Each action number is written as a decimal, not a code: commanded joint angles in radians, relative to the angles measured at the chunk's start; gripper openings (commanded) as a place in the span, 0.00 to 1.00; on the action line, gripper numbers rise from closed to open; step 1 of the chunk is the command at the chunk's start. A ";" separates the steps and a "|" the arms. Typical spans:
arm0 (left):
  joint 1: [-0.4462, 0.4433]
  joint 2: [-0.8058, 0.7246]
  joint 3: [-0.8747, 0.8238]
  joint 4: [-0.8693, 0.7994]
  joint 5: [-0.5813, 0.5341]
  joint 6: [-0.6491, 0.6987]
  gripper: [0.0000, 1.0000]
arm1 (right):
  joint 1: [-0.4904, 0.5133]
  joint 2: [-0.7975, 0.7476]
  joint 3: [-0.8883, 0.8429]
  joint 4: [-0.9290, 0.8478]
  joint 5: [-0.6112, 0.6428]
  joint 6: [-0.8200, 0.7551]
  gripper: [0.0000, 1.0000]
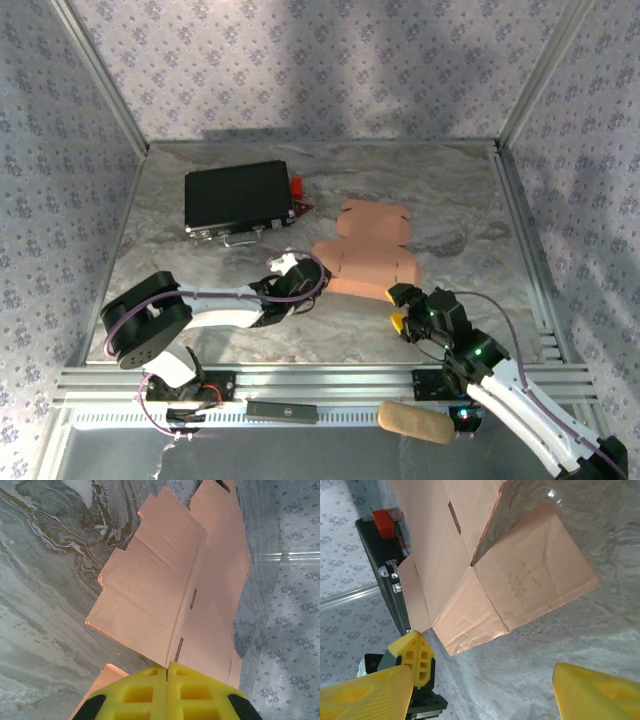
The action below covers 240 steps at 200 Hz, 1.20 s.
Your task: Fold the paper box
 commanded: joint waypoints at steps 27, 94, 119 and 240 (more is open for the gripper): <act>-0.014 -0.003 0.038 -0.018 -0.010 0.017 0.00 | 0.113 0.002 -0.079 0.181 0.257 0.084 0.75; -0.018 0.013 0.055 -0.008 -0.003 0.028 0.00 | 0.134 0.184 -0.067 0.306 0.279 0.083 0.71; -0.018 0.015 0.054 -0.004 0.002 0.028 0.00 | 0.141 0.270 -0.050 0.384 0.281 0.074 0.69; -0.022 0.001 0.054 -0.004 0.002 0.038 0.00 | 0.170 0.542 0.052 0.556 0.310 0.034 0.43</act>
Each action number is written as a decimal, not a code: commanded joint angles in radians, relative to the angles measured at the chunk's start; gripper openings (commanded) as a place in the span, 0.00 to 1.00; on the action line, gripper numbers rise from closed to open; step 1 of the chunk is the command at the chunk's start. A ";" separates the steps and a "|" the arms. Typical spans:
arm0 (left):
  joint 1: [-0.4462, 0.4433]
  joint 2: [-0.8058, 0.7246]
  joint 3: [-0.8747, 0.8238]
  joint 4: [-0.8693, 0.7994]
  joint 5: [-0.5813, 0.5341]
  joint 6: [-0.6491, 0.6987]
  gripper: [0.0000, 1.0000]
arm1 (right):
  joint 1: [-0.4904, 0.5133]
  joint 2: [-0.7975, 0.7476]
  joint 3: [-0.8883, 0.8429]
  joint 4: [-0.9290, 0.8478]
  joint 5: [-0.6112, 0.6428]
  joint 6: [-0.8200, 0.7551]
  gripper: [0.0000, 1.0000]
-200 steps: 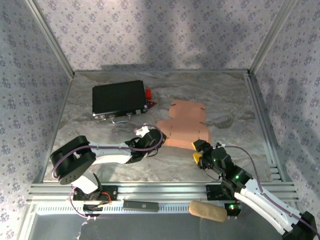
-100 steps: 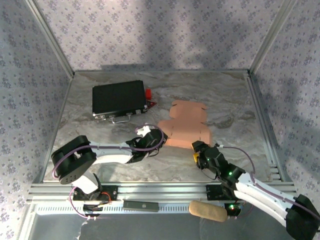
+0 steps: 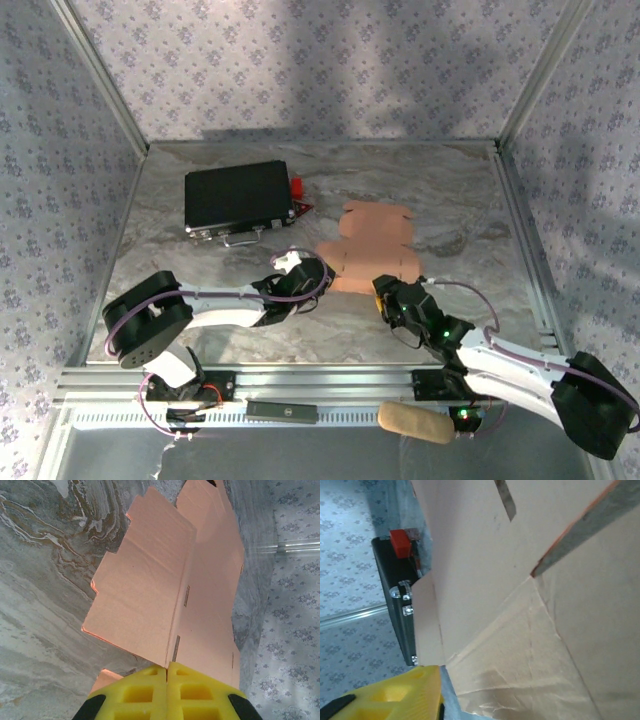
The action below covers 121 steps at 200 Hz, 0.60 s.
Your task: Fold the paper box
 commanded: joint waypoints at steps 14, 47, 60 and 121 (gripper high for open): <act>-0.012 -0.006 0.024 0.007 -0.002 0.010 0.00 | 0.000 0.024 0.025 0.014 0.041 -0.011 0.37; -0.018 -0.010 0.022 0.010 -0.004 0.009 0.00 | -0.046 0.065 0.039 0.038 0.010 -0.027 0.19; -0.019 -0.014 0.020 0.007 -0.003 0.008 0.00 | -0.061 0.063 0.067 0.006 0.000 -0.044 0.03; -0.042 -0.243 0.141 -0.427 -0.097 0.143 0.56 | -0.145 -0.087 0.345 -0.412 -0.035 -0.229 0.00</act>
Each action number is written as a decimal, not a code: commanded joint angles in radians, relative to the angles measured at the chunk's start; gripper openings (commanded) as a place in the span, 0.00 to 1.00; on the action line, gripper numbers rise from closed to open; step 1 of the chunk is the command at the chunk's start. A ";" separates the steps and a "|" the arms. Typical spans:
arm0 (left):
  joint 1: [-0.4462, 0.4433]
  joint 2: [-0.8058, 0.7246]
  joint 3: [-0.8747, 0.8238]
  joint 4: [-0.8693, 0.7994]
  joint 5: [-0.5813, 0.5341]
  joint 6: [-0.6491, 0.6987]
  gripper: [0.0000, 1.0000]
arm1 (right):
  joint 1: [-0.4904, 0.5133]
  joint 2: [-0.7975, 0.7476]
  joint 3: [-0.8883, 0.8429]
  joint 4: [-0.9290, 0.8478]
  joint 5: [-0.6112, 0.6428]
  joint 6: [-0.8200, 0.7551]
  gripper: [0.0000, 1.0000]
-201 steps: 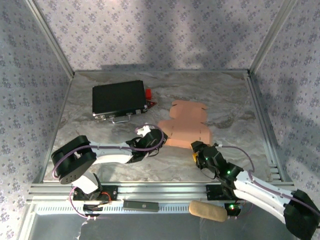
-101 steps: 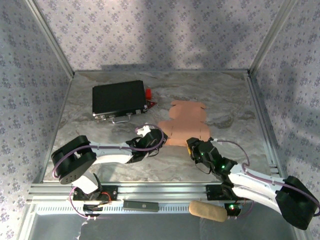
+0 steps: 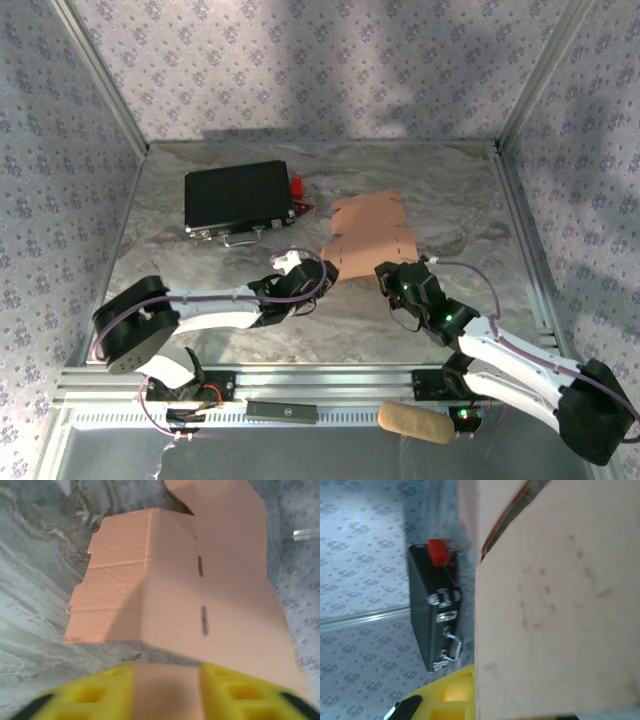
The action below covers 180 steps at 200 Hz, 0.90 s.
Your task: Fold the paper box
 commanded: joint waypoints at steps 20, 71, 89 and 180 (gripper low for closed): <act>-0.018 -0.280 0.162 -0.438 -0.137 0.156 0.68 | -0.130 -0.075 0.248 -0.363 -0.094 -0.173 0.00; -0.008 -0.529 0.204 -0.640 -0.230 0.276 0.73 | -0.156 -0.006 0.622 -0.753 -0.164 -0.303 0.00; 0.014 -0.575 0.193 -0.675 -0.222 0.287 0.73 | -0.144 -0.003 0.724 -0.870 -0.183 -0.302 0.00; 0.147 -0.669 0.148 -0.794 -0.070 0.300 0.71 | -0.209 0.171 0.825 -0.864 -0.444 -0.167 0.00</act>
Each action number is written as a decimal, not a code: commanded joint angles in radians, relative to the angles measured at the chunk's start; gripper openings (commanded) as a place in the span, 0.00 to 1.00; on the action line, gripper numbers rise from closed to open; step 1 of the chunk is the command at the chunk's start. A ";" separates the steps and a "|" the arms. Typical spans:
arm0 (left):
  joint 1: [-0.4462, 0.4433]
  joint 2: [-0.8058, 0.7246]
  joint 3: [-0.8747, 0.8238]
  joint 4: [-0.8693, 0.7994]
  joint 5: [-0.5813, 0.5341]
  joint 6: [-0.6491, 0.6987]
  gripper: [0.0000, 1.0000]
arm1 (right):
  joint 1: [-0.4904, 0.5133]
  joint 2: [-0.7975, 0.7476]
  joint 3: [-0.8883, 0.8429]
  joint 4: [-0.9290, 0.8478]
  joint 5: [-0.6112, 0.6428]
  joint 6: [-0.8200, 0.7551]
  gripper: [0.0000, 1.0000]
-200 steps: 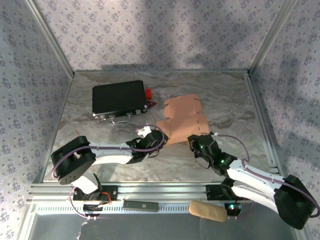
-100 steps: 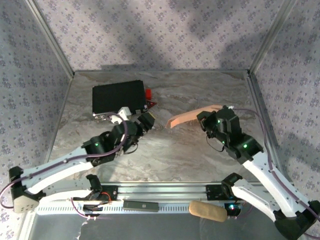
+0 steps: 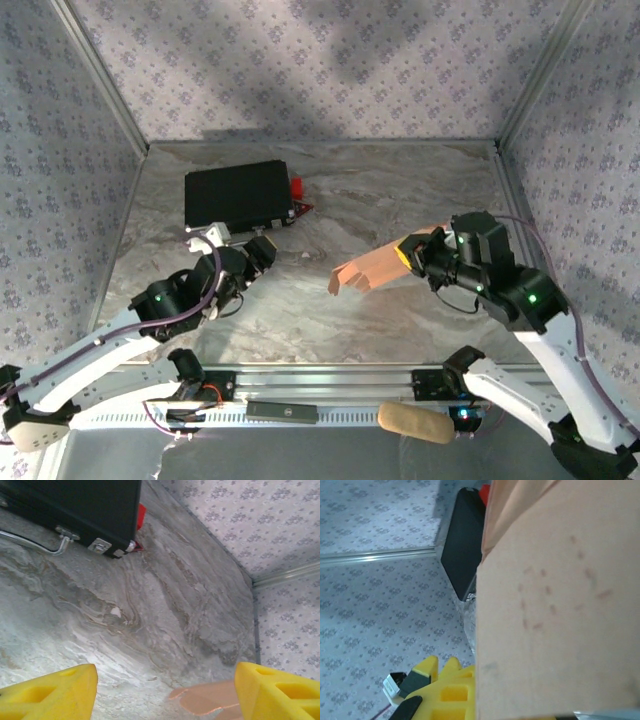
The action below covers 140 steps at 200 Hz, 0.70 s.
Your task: Fold the paper box
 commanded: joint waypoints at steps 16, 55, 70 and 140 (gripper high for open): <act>0.083 0.011 -0.010 -0.053 0.145 0.047 0.70 | -0.088 0.288 0.015 0.126 -0.114 0.017 0.00; 0.108 0.064 -0.013 0.035 0.294 0.092 0.68 | -0.133 0.439 -0.073 0.341 -0.164 0.088 0.00; 0.088 0.107 -0.008 0.129 0.332 0.105 0.68 | -0.145 0.450 -0.077 0.357 -0.157 0.095 0.00; 0.012 0.460 0.195 0.304 0.372 0.104 0.68 | -0.164 0.468 -0.103 0.376 -0.166 0.106 0.00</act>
